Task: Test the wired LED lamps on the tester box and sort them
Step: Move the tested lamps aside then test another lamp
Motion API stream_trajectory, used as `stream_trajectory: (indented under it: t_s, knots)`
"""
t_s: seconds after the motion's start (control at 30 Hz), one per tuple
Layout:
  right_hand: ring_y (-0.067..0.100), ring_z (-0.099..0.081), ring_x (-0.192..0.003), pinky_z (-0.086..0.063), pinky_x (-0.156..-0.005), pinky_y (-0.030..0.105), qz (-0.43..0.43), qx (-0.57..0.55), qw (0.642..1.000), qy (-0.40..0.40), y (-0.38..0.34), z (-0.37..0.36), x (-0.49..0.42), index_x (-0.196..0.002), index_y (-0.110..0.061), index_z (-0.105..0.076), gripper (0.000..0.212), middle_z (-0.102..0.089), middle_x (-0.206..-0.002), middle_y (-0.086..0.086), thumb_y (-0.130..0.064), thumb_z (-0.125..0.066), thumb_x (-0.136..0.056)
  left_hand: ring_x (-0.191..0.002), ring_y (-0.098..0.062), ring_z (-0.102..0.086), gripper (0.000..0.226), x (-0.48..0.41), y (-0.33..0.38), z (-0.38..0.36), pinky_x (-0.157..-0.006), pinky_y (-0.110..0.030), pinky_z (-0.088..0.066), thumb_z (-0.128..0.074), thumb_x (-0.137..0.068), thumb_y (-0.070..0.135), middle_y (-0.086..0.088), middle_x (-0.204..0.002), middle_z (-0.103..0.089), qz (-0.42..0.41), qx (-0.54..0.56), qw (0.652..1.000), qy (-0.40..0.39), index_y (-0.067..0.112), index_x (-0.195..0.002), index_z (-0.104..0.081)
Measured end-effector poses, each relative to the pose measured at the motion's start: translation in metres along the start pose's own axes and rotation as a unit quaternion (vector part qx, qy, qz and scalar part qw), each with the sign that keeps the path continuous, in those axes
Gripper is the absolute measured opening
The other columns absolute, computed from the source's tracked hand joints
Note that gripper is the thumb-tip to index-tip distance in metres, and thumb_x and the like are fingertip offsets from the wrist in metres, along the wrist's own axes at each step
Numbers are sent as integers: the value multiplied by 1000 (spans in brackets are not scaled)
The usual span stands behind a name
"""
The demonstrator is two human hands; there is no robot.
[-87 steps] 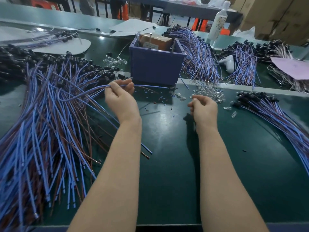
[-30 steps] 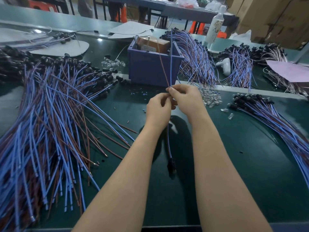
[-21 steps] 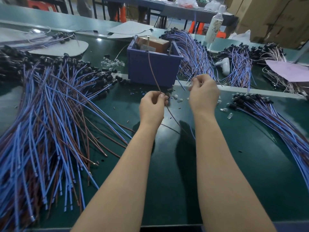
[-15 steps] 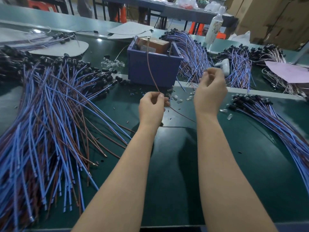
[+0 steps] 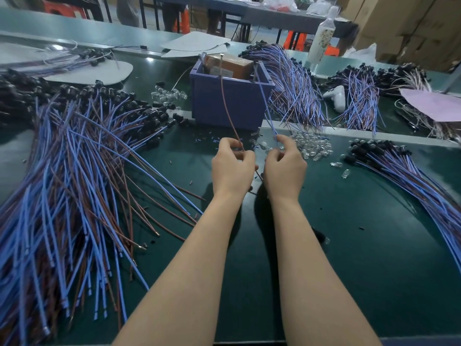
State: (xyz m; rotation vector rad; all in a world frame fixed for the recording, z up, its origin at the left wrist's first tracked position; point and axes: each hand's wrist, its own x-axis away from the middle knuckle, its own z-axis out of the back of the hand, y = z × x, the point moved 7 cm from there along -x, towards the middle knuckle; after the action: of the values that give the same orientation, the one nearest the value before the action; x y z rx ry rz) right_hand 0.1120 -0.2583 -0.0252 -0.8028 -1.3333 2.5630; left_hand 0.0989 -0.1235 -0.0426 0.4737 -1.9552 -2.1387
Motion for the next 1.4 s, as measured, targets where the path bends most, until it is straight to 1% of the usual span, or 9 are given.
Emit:
stream_trajectory:
  t_s: [0.3, 0.4, 0.6, 0.7, 0.83, 0.97, 1.1, 1.27, 1.4]
  knots:
    - [32, -65, -83, -48, -79, 41, -60, -84, 994, 39, 10, 6, -4, -97, -9, -51, 20, -64, -80, 5, -24, -39, -100, -59, -8, -66, 20, 3, 12, 3, -64, -32, -53, -46, -93, 13, -2, -71, -65, -54, 38, 998, 19, 21, -76, -46]
    - [28, -62, -78, -40, -70, 30, -61, -97, 992, 55, 12, 9, -5, -92, -13, -47, 19, -53, -69, -6, -27, -39, -101, -68, -16, -67, 21, 8, 23, 5, -69, -32, -54, -49, -89, 5, 4, -73, -63, -104, 56, 992, 34, 23, -79, -45]
    - [26, -55, -85, -27, -65, 21, -20, -40, 998, 46, 12, 5, -4, -95, -6, -57, 21, -63, -92, 11, -23, -46, -98, -50, -4, -61, 20, 6, 17, 7, -57, -25, -54, -38, -96, 5, 5, -68, -61, -103, 86, 990, 42, 17, -111, -44]
    - [27, -57, -89, -27, -63, 20, -30, -23, 998, 41, 16, 3, -5, -104, -10, -60, 19, -65, -97, 11, -20, -45, -98, -49, -3, -61, 41, -1, 4, 6, -56, -22, -54, -34, -100, 10, 5, -71, -63, -51, 45, 997, 26, 12, -141, -31]
    - [25, -57, -98, -33, -70, 22, -37, -12, 998, 41, 17, 2, -6, -116, -16, -60, 26, -65, -106, 8, -14, -42, -98, -47, 0, -60, 55, -4, -1, 6, -52, -17, -51, -35, -100, 11, 3, -76, -65, -35, 6, 999, 5, 20, -151, -16]
    - [24, -57, -100, -30, -72, 13, -30, -28, 996, 73, 16, 9, -7, -120, -14, -59, 32, -65, -111, 8, -6, -39, -96, -48, -1, -61, 52, -6, -2, 4, -63, -27, -55, -36, -100, 11, 2, -77, -66, -33, 0, 999, 3, 20, -149, -22]
    - [24, -57, -99, -29, -79, 1, -4, -66, 986, 156, 13, 32, -13, -106, 2, -59, 26, -60, -111, 17, 5, -38, -90, -51, 0, -62, 50, -3, -2, 0, -49, -19, -51, -38, -99, 11, 6, -74, -65, -34, 12, 999, -2, 17, -147, -25]
    - [24, -46, -126, -32, -101, 21, 41, -72, 993, 82, -1, 19, -12, -104, 3, -55, 17, -52, -132, 16, -10, -46, -96, -56, -3, -64, 16, 1, -4, -5, -44, -15, -46, -43, -96, 9, 2, -73, -68, -37, 22, 999, -25, 13, -111, -45]
    - [17, -53, -76, -41, -69, 16, 65, -91, 994, 19, -9, 5, -8, -95, -3, -59, 23, -60, -83, 2, -22, -47, -99, -53, -5, -66, 20, 1, -7, -8, -48, -27, -53, -42, -93, 5, 0, -72, -66, -13, 37, 998, -39, 24, -88, -39]
